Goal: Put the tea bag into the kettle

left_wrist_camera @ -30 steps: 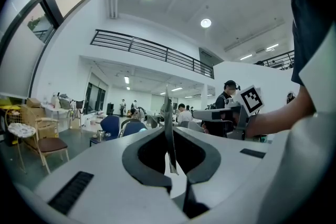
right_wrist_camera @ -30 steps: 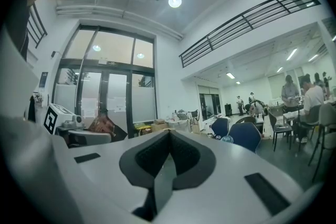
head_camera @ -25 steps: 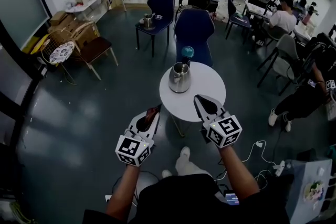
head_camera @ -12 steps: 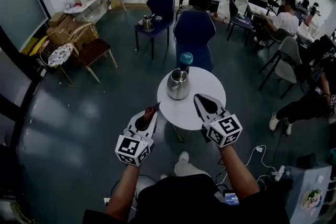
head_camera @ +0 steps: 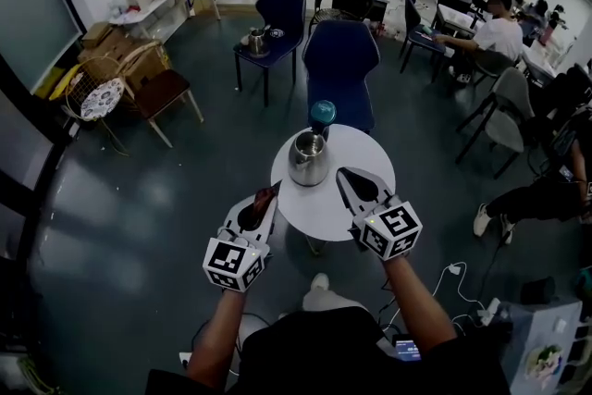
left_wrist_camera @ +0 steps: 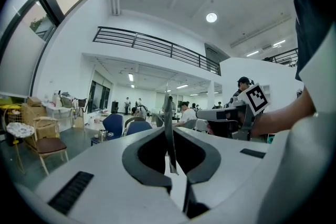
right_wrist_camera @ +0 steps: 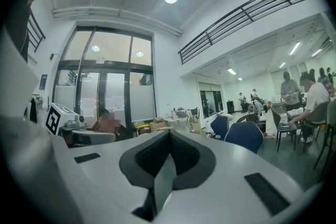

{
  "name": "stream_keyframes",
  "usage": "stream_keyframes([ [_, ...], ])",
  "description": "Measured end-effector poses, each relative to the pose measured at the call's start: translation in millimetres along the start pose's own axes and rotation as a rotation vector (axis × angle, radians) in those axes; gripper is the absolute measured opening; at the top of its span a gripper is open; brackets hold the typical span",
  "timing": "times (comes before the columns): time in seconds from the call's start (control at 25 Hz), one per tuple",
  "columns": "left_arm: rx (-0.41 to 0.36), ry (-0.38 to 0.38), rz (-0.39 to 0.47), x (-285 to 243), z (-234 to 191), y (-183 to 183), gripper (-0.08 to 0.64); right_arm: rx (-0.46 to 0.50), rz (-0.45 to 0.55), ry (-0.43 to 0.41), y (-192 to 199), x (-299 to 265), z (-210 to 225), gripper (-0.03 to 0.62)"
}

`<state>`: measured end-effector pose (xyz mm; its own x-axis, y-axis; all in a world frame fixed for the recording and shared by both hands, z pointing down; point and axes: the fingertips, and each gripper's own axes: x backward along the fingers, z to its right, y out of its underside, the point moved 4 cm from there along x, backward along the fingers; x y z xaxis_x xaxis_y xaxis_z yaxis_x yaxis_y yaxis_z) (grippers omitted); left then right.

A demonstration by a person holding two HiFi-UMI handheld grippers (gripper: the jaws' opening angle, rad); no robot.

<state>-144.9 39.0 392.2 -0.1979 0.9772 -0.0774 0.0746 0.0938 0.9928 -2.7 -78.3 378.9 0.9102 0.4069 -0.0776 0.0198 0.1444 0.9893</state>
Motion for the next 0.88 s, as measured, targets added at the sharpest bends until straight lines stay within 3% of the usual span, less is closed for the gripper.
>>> stream_keyframes([
  [0.88, 0.025, -0.026, -0.053, -105.7, -9.8, 5.1, 0.026, -0.026, -0.051, -0.029, 6.3, -33.0, 100.5, 0.017],
])
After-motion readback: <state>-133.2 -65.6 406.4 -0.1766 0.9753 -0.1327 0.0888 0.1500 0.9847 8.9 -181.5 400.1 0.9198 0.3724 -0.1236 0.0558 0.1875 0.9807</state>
